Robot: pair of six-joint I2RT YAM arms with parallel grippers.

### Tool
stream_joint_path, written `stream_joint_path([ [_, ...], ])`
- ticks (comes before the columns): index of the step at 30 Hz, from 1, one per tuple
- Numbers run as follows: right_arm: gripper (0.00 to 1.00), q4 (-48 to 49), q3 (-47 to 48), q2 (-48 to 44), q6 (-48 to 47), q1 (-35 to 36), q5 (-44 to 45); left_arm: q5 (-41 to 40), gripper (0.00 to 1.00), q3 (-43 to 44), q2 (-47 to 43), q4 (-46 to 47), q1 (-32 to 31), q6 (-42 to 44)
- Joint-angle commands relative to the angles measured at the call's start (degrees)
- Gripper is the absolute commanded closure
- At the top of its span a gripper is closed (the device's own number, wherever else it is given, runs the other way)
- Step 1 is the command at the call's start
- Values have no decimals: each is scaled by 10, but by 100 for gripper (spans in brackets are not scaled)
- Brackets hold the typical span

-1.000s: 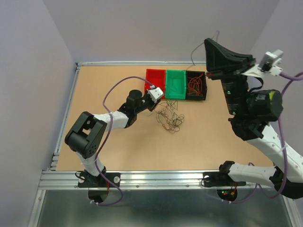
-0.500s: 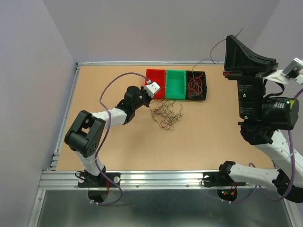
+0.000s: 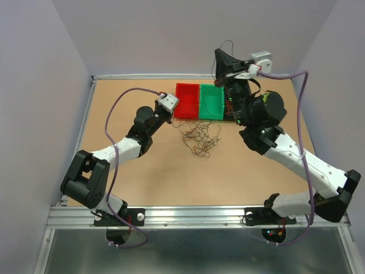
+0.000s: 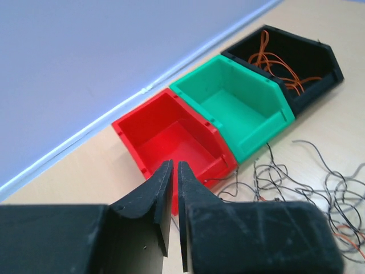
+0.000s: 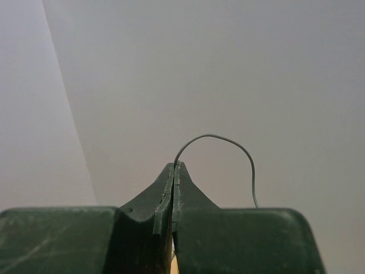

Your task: Untangle the cables

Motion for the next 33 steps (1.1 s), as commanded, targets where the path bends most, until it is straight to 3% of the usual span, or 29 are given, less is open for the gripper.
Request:
stream_joint_path([
  [1,100,19,21,49,-47,-25,26,-54,79,-6,-15,53,12,-38],
  [5,99,19,13,91,-6,-74,7,-56,76,-3,-4,56,14,-44],
  [11,99,19,-24,135,76,-155,-13,-39,63,-4,-5,55,14,-48],
  [15,100,21,-47,164,92,-186,-12,-39,62,-6,-12,55,14,-48],
  [22,99,57,-91,205,96,-189,-7,-37,59,-8,-13,55,14,-44],
  [33,99,61,-78,296,78,-190,23,-17,57,-6,-10,50,14,-41],
])
